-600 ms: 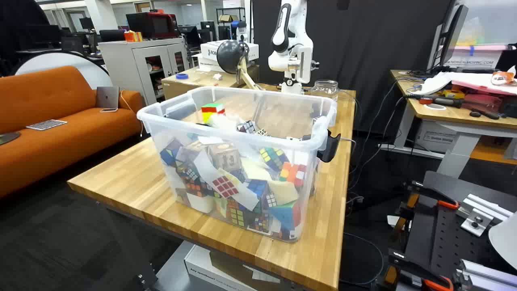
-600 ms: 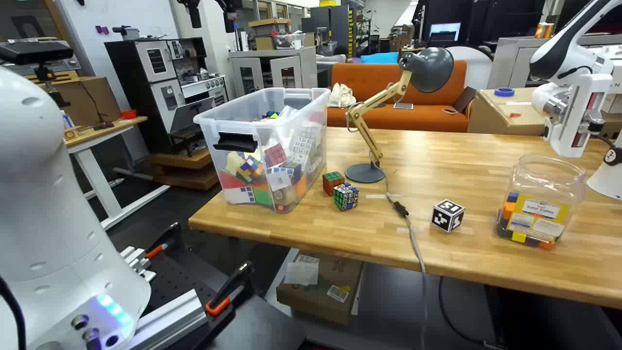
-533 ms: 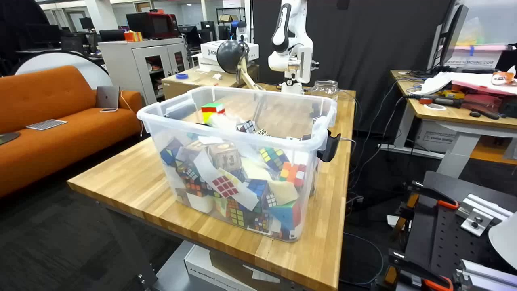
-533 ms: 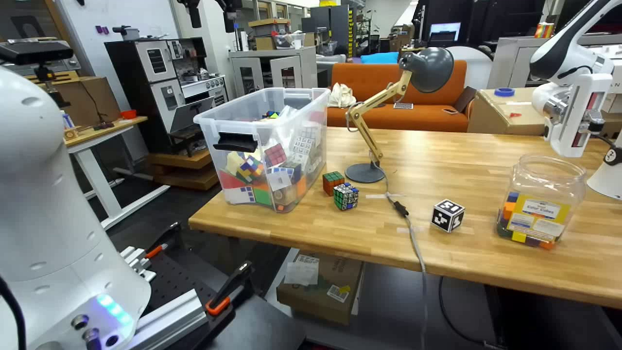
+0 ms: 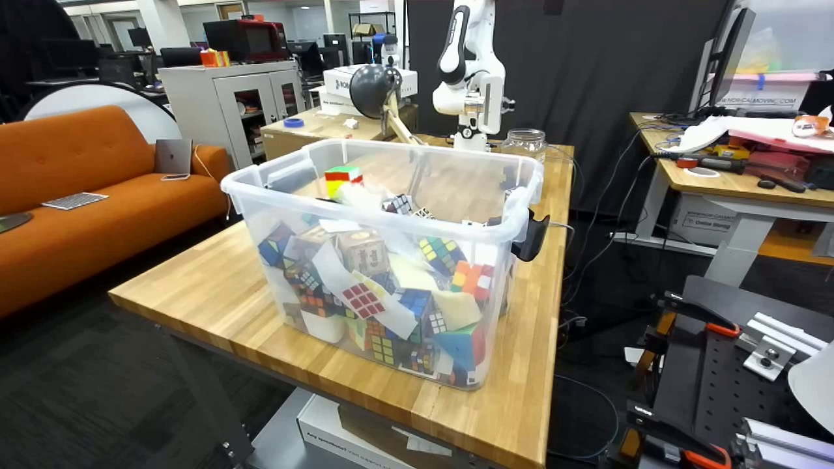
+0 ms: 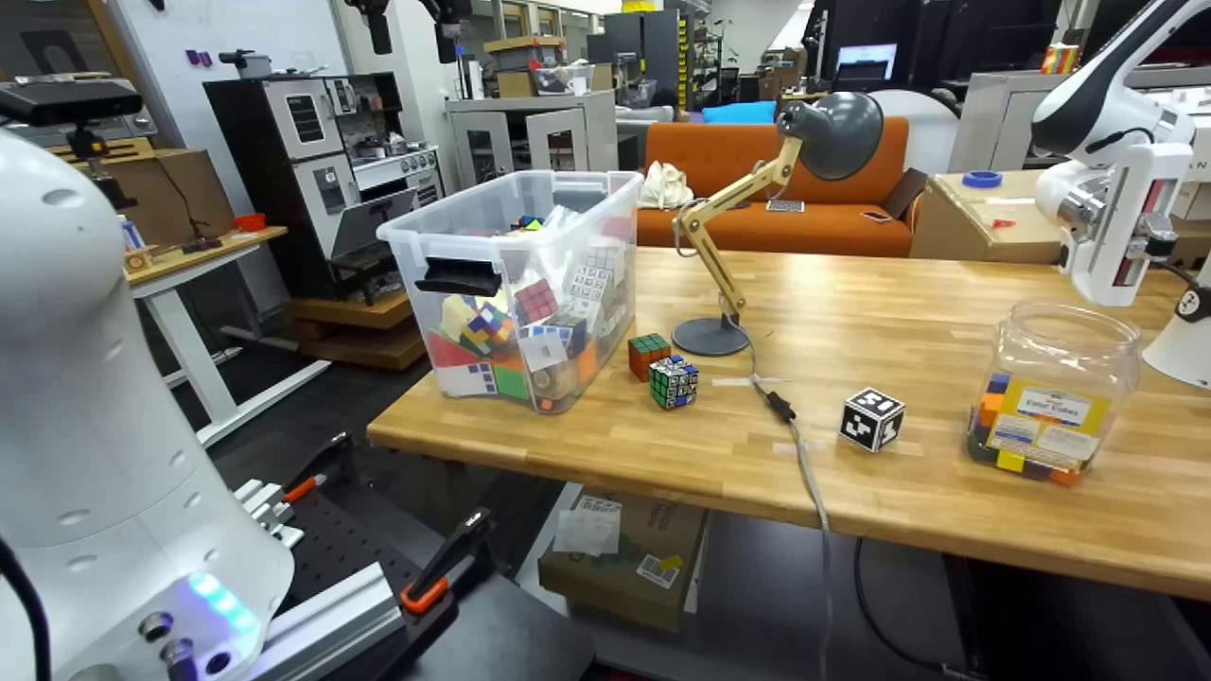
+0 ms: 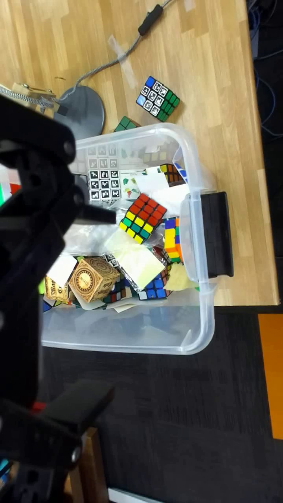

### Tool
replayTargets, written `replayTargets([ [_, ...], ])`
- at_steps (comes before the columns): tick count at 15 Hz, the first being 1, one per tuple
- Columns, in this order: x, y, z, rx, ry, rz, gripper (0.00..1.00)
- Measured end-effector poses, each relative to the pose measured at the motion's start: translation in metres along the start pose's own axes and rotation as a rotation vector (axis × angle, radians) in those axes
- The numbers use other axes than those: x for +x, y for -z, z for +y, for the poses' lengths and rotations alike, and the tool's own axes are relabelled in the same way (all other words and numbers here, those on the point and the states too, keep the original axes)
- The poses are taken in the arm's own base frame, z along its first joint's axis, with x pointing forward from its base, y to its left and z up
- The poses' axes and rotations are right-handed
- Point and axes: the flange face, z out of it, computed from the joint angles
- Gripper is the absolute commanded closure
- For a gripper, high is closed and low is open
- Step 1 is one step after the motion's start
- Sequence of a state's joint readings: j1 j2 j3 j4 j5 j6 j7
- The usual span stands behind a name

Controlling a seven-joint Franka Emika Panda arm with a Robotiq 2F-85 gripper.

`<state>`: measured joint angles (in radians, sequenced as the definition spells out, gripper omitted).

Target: Move and turn the desk lamp to the right

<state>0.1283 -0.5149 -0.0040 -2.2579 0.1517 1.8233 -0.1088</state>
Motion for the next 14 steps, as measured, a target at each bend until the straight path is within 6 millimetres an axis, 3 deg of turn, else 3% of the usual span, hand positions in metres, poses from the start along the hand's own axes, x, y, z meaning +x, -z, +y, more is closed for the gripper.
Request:
replayTargets([
  [8,0.003,-0.003,0.002,-0.001,-0.006,0.0,0.0],
  [11,0.024,-0.02,0.017,-0.01,-0.031,0.005,0.0],
  [14,0.059,-0.039,0.03,-0.018,-0.055,0.012,0.0],
])
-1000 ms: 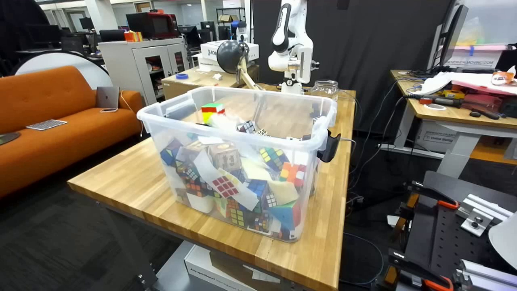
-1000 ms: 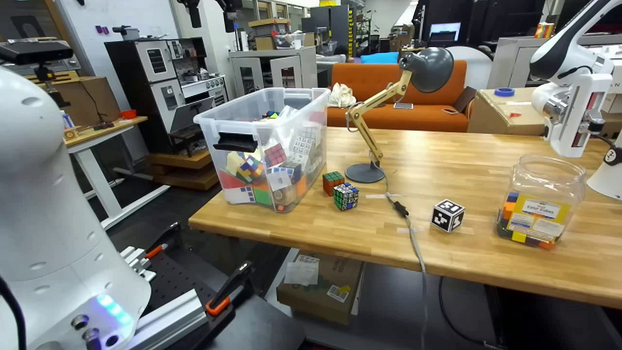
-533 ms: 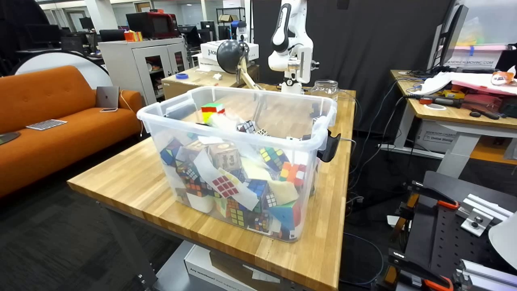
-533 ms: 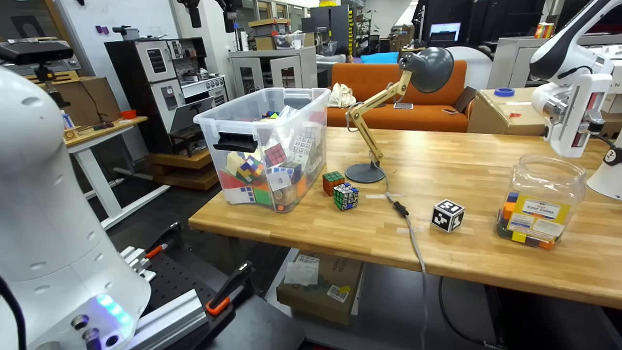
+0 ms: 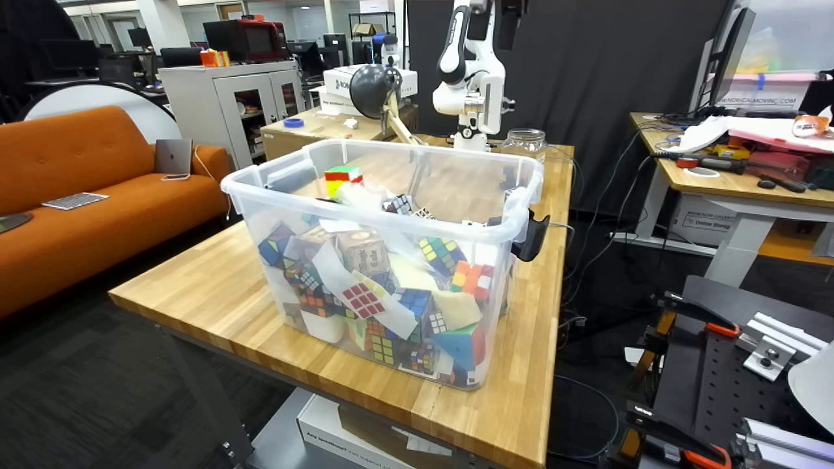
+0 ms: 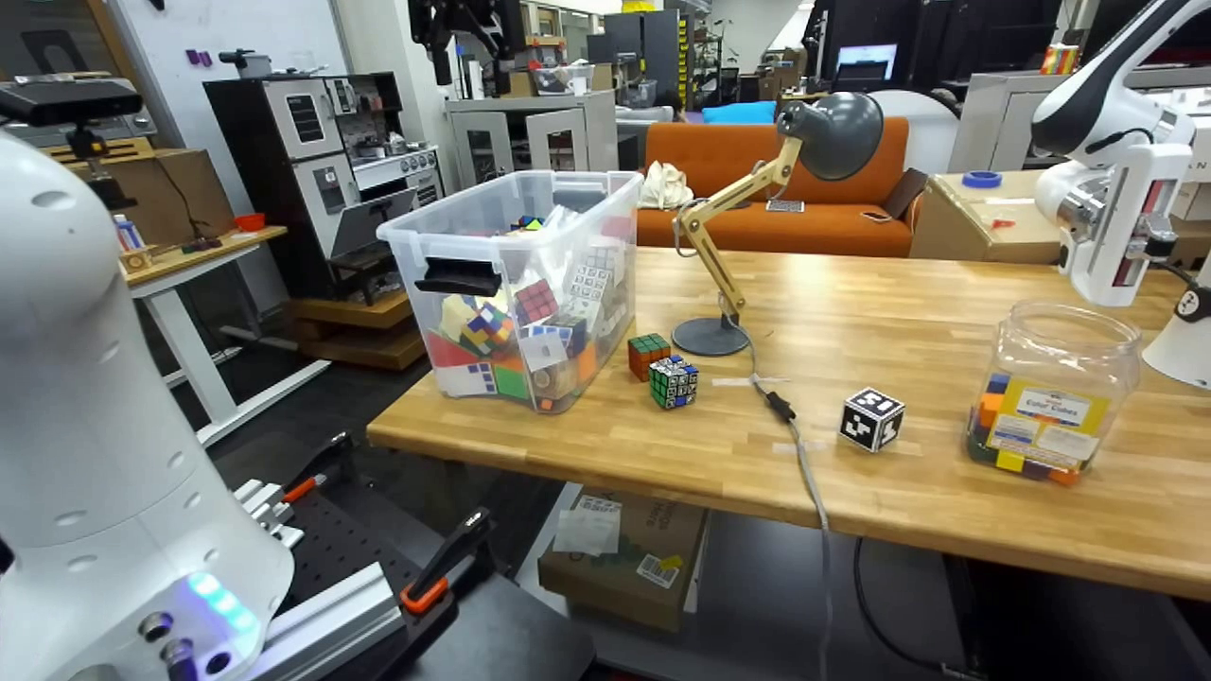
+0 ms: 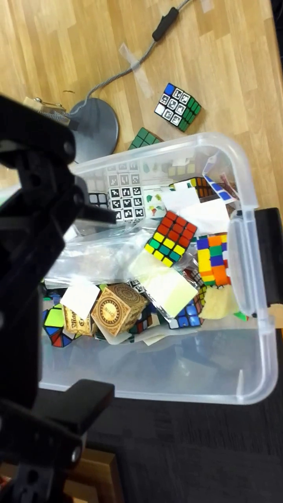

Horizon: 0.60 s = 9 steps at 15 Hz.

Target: Move and turn the desk lamp to the right

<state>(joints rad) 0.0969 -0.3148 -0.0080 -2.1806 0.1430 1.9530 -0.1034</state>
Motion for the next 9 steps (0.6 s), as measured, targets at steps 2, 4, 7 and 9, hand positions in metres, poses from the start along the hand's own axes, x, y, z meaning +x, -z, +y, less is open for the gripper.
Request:
replayTargets([
  [2,0.024,-0.006,0.007,-0.049,-0.025,0.022,0.0],
  [4,0.041,-0.005,0.014,-0.108,-0.059,0.07,0.0],
  [7,0.043,-0.003,0.013,-0.117,-0.066,0.078,0.0],
  [9,0.043,-0.002,0.013,-0.118,-0.067,0.079,0.0],
])
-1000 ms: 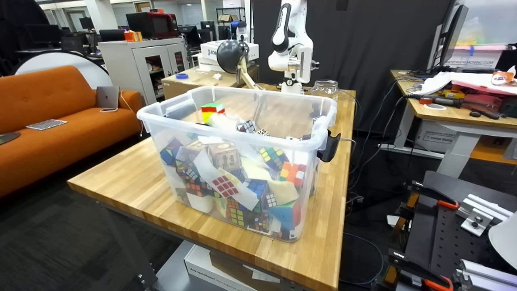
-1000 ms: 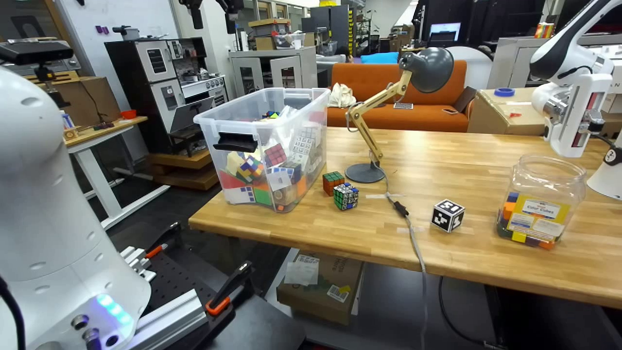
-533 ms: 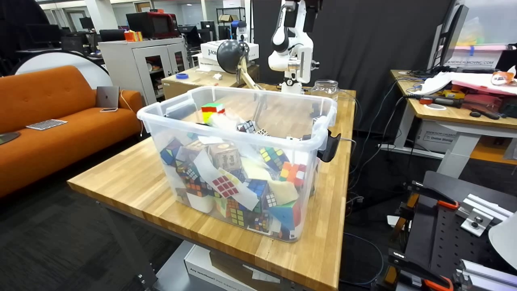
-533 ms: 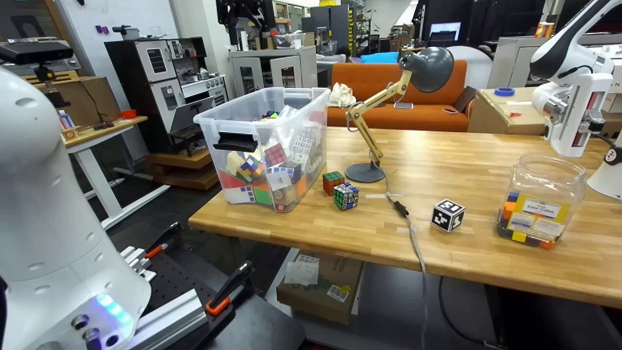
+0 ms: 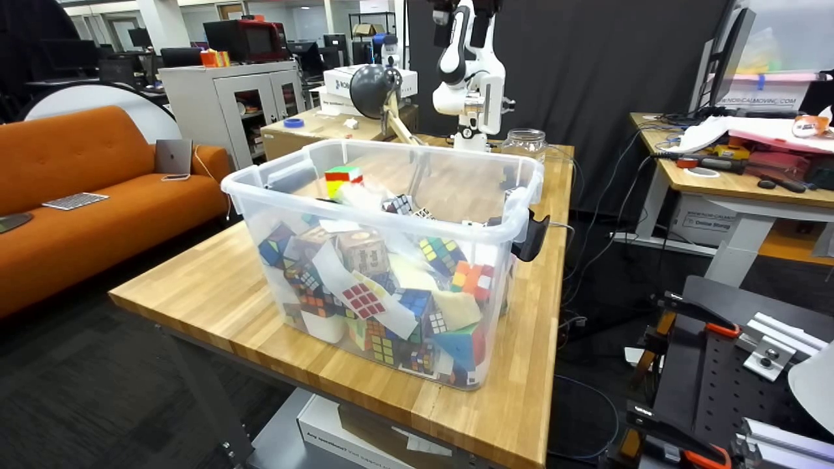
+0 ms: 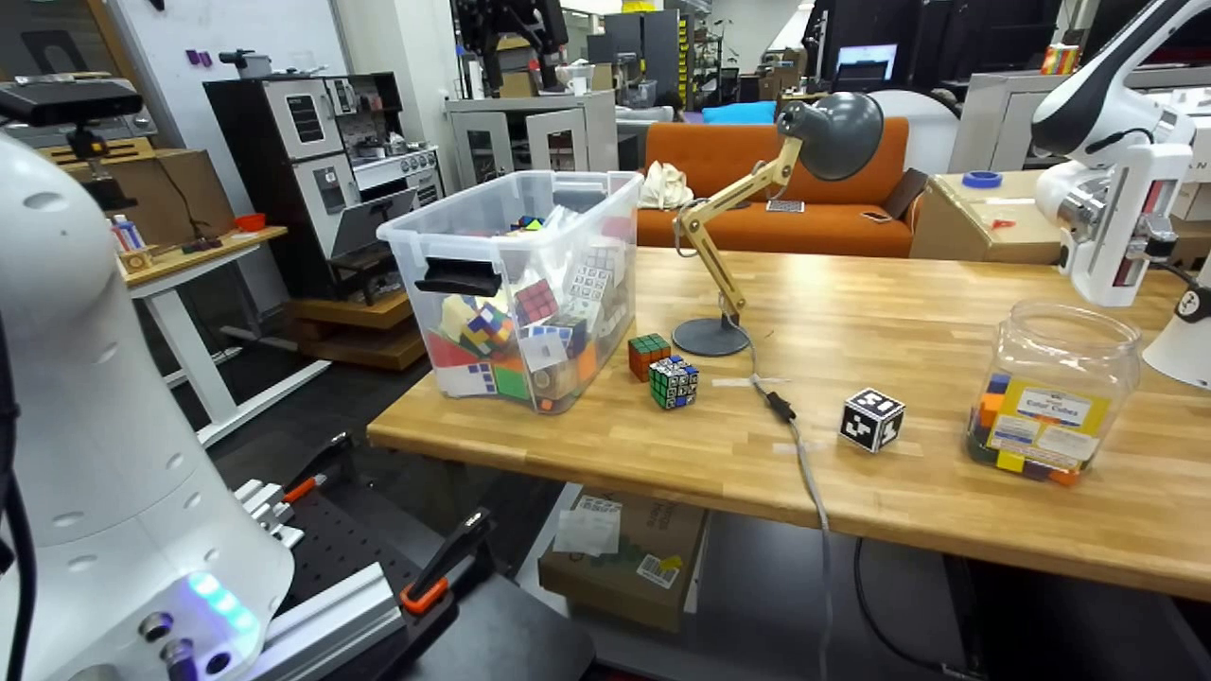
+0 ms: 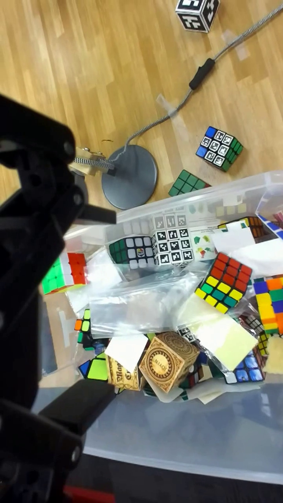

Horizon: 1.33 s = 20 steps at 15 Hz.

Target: Move and turn the desk lamp to the right

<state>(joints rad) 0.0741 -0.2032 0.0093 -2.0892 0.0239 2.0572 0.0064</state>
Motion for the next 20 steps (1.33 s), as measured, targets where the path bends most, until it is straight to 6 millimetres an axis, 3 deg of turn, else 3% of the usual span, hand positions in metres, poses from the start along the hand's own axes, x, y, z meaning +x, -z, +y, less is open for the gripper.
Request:
replayTargets([
  [5,0.001,-0.002,0.003,0.0,-0.012,0.0,0.0],
  [8,0.016,-0.01,0.035,-0.012,-0.117,0.061,0.0],
  [10,0.032,-0.022,0.063,-0.026,-0.196,0.091,0.0],
  [12,0.05,-0.038,0.078,-0.033,-0.261,0.095,0.0],
  [15,0.07,-0.055,0.081,-0.035,-0.303,0.083,0.0],
  [20,0.073,-0.052,0.081,-0.034,-0.308,0.091,0.0],
])
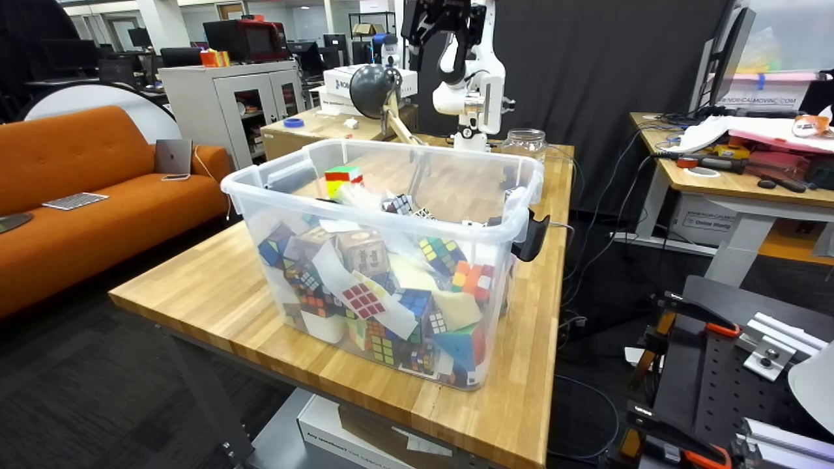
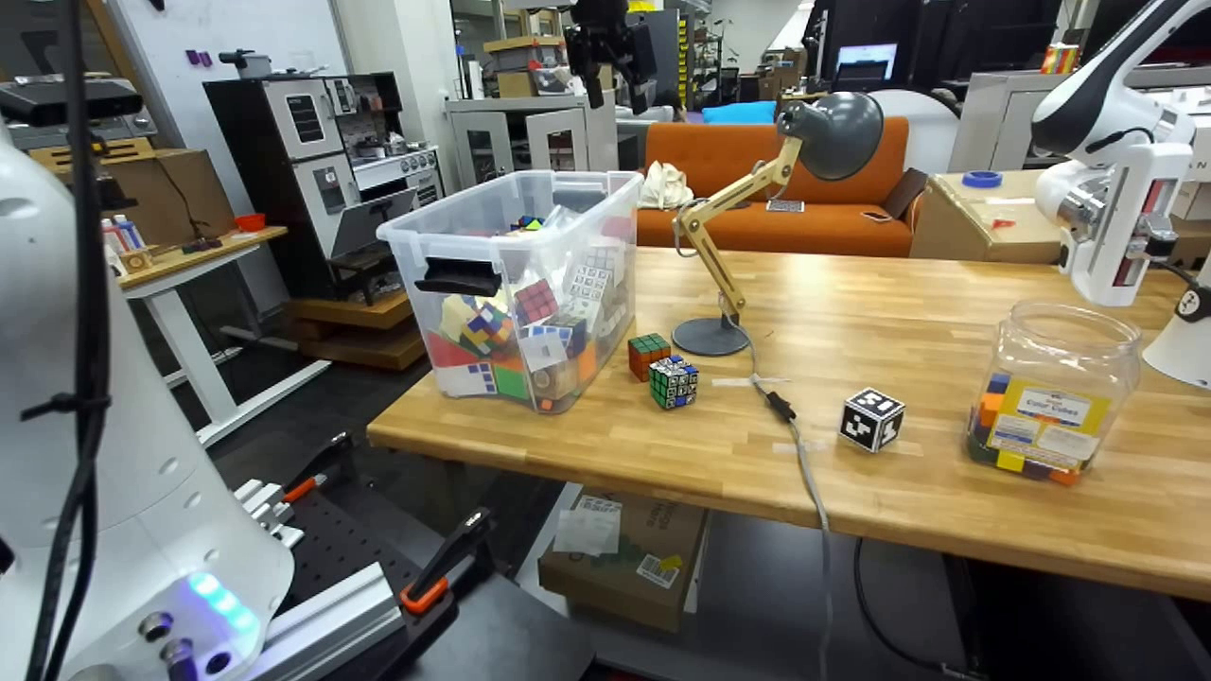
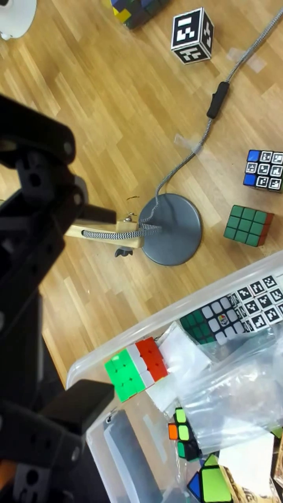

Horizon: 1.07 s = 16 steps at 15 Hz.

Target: Move and turn the desk lamp to the right

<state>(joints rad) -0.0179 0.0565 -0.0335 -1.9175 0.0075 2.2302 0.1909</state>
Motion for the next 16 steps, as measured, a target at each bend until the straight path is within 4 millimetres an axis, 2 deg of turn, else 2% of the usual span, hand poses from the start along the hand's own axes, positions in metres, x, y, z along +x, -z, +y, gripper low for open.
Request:
replayTargets([
  [6,0.001,-0.002,0.0,0.002,-0.03,0.005,0.0],
  [8,0.01,-0.007,0.005,-0.005,-0.067,0.031,0.0],
  [10,0.027,-0.019,0.015,-0.036,-0.112,0.06,0.0],
  [13,0.052,-0.051,0.027,-0.079,-0.166,0.063,0.0],
  [16,0.07,-0.082,0.023,-0.092,-0.174,0.052,0.0],
])
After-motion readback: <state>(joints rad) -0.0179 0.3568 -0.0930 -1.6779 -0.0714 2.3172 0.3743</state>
